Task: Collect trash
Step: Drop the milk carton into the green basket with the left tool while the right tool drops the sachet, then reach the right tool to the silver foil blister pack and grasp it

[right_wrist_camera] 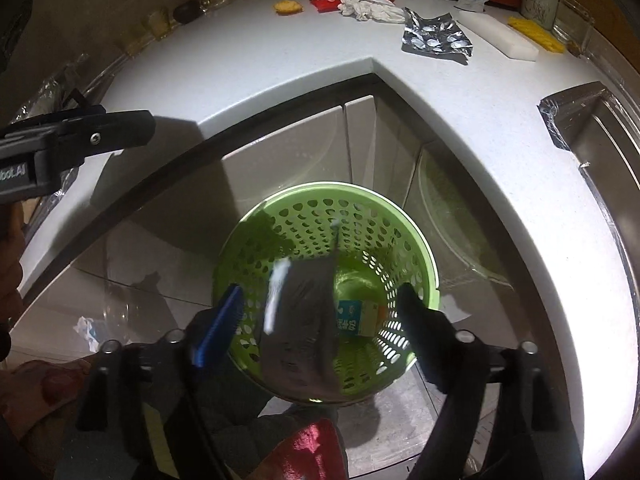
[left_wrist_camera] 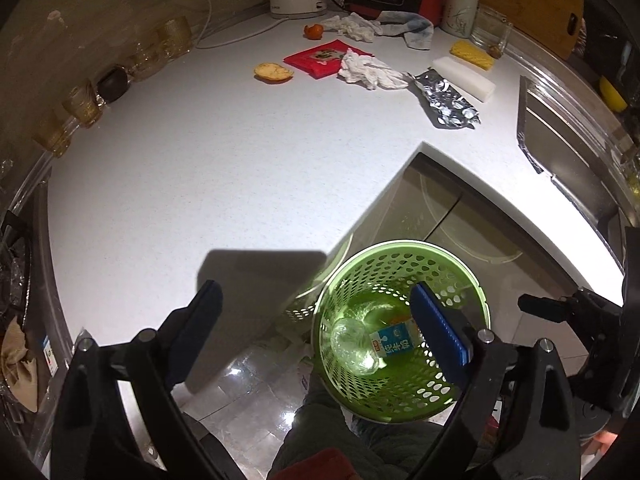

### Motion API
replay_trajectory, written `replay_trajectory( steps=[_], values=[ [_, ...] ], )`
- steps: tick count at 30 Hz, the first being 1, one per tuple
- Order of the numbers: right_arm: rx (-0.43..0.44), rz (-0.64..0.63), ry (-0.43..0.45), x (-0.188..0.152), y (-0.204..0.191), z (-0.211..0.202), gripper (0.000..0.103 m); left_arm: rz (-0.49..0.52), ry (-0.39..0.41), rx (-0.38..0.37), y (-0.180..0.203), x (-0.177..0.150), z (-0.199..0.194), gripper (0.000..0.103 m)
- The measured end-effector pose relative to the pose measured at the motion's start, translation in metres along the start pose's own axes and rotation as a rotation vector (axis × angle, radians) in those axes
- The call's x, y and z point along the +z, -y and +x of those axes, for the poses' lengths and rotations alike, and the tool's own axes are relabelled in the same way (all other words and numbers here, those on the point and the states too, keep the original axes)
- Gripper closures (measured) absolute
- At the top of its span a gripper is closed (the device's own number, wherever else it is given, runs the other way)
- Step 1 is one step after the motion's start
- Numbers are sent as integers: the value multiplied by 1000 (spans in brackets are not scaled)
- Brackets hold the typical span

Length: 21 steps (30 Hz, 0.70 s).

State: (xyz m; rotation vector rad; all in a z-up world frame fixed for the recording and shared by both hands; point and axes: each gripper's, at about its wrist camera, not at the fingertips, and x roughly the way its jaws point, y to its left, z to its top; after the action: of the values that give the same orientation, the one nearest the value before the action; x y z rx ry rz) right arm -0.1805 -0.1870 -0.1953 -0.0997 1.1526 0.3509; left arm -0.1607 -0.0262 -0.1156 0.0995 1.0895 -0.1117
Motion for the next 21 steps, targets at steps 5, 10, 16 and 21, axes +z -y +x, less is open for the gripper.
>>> replay_trajectory(
  steps=[5,10,16,21],
  values=[
    [-11,10,-5,8,-3,1,18,-1,1,-3,-9,7,2,13],
    [-28,34,4,17,0,-2,15,9,-1,-10,-15,11,5,13],
    [-59,60,9,23,1,-4,11,15,2,-28,-24,20,6,13],
    [-82,102,50,37,2,-12,7,24,19,-44,-34,39,8,13]
  ],
)
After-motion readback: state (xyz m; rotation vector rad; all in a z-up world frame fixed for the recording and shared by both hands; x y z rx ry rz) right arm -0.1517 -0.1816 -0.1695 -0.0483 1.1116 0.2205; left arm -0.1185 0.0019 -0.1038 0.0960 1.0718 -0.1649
